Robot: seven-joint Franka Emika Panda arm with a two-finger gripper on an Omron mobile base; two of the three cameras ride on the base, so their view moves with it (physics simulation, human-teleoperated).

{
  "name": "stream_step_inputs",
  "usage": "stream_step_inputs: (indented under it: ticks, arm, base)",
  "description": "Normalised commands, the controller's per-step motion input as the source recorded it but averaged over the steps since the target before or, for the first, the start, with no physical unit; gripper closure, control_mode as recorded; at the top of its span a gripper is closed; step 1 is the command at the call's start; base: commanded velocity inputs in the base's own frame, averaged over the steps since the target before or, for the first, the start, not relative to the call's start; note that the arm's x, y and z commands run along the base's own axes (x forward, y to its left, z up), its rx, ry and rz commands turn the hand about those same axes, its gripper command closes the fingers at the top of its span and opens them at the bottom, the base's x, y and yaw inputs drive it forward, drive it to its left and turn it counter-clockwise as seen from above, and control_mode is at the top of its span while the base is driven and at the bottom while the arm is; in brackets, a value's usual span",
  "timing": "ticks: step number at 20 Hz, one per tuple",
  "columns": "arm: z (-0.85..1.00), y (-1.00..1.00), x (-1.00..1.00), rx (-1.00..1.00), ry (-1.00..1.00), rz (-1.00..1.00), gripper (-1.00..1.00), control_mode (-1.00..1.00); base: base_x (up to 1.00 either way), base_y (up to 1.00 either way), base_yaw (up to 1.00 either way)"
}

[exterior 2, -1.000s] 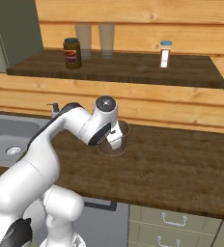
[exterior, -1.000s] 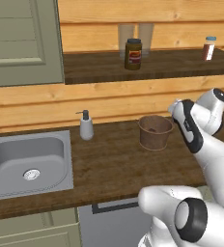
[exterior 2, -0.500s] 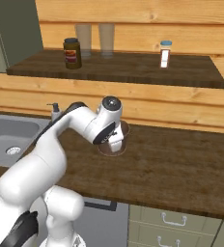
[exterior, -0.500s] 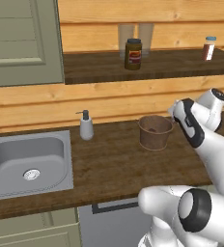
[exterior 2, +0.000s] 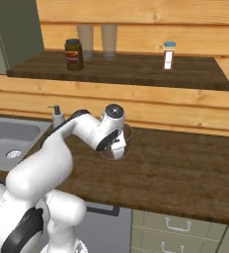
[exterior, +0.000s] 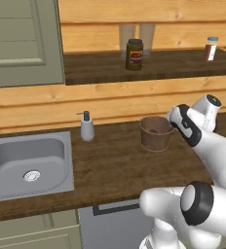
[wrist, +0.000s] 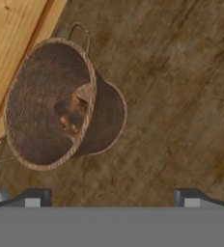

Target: Open the cabinet, pick up the bread from the cabinet and place it in the basket. Then move the basket to the dining counter.

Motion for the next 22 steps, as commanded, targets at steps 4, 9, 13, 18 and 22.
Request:
stream_step_inputs:
  ticks: [4,9,13,18,22]
  arm:
    - [-0.14,0.04,0.20,0.00,0.06,-0.03,-1.00,-1.00]
    - [-0.12,0.07,0.24,0.00,0.03,-0.03,-1.00,-1.00]
    - [-0.15,0.07,0.25,0.00,0.00,-0.02,-1.00,-1.00]
    - [-0.16,0.02,0.28,0.00,0.00,0.00,-1.00,-1.00]
    - [-0.24,0.00,0.20,0.00,0.02,0.00,-1.00,-1.00]
  base:
    - [0.00,0.00,0.00]
    - [0.00,0.00,0.00]
    - [0.00,0.00,0.00]
    - [0.00,0.00,0.00]
    - [0.00,0.00,0.00]
